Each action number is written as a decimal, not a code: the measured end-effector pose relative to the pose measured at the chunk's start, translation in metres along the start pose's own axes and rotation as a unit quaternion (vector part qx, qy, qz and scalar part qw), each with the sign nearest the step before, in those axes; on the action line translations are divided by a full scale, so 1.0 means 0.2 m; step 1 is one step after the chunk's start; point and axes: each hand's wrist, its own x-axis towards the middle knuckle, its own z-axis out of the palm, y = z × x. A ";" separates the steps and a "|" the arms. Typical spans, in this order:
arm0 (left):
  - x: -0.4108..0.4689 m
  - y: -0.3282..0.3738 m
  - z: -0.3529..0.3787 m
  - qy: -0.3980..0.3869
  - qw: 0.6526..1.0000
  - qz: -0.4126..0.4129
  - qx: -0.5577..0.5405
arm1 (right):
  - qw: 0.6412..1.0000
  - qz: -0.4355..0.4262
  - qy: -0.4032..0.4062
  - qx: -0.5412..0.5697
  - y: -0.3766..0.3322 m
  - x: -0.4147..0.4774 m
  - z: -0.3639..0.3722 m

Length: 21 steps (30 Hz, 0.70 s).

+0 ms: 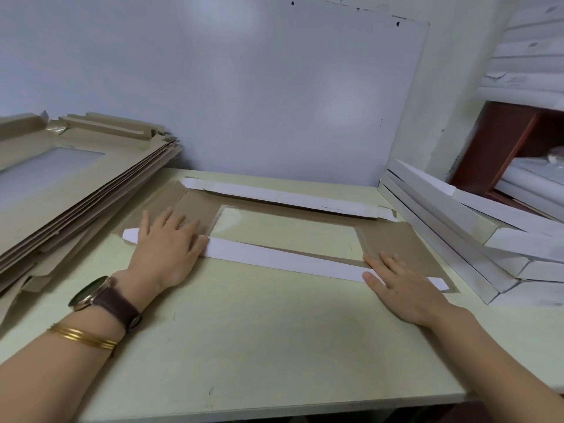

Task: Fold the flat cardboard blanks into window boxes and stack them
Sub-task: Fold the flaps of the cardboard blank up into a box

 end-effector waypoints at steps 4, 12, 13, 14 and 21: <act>-0.05 0.14 -0.02 0.012 0.994 0.101 -0.045 | 0.999 0.031 0.000 -0.019 -0.16 -0.07 0.00; -0.12 0.34 -0.06 -0.084 0.973 0.179 -0.118 | 0.982 0.050 0.032 -0.177 -0.58 -0.15 0.00; -0.13 0.36 -0.06 -0.102 0.972 0.181 -0.112 | 0.980 0.053 0.028 -0.192 -0.63 -0.14 0.00; -0.14 0.39 -0.06 -0.117 0.970 0.185 -0.103 | 0.977 0.050 0.022 -0.204 -0.67 -0.14 -0.01; -0.12 0.56 -0.04 -0.167 0.970 0.142 -0.109 | 0.965 -0.097 0.004 -0.243 -0.91 -0.14 -0.08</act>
